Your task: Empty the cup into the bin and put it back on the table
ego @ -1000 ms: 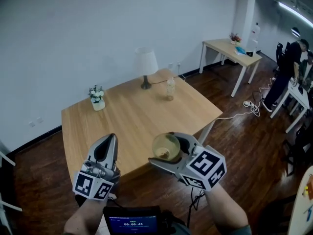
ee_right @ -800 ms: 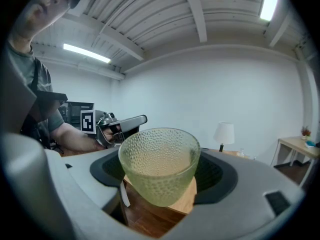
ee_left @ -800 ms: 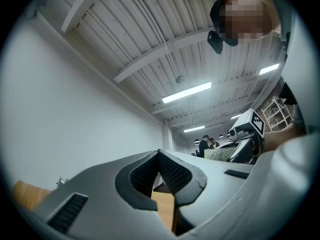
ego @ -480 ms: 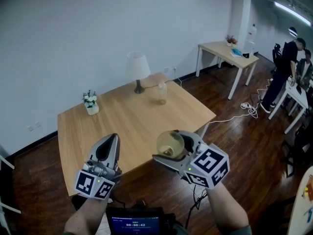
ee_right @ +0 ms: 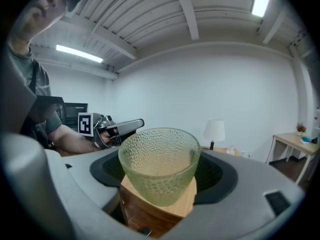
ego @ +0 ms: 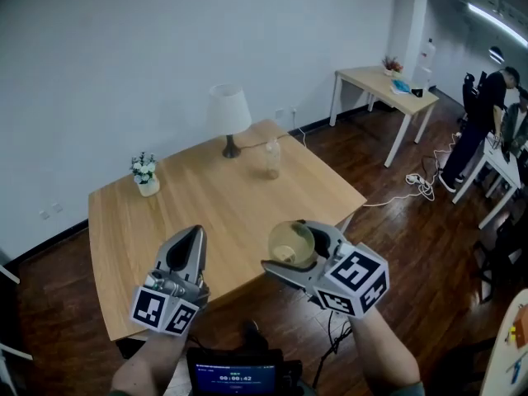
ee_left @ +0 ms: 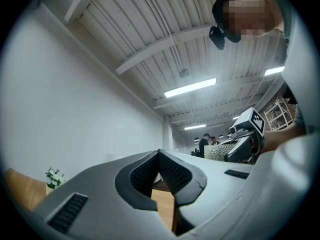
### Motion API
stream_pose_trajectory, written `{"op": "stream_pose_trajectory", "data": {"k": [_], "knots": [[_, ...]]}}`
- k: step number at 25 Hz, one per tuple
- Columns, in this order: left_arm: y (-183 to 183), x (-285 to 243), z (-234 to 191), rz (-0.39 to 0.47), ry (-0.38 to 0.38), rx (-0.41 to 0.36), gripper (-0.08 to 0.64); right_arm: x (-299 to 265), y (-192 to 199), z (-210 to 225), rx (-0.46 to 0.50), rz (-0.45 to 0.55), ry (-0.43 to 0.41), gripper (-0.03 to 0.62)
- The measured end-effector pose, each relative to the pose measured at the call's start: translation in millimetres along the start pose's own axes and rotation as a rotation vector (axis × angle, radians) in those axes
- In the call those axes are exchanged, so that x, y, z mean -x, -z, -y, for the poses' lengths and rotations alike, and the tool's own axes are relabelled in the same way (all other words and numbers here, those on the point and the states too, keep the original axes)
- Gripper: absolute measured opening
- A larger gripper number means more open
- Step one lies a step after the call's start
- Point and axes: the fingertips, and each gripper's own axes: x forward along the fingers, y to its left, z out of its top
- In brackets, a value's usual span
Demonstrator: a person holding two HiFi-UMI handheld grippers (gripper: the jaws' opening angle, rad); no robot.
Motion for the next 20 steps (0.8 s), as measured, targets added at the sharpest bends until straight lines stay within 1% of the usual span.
{"op": "stream_pose_trajectory", "data": {"k": [12, 20], "knots": [[37.9, -63.6, -86.3, -0.027, -0.067, 0.03, -0.011, -79.9, -11.3, 73.5, -0.026, -0.03, -0.051, 0.396], [57.5, -92.7, -140.7, -0.036, -0.104, 0.062, -0.011, -137.5, -19.8, 112.1, -0.038, -0.06, -0.081, 0.397]]}}
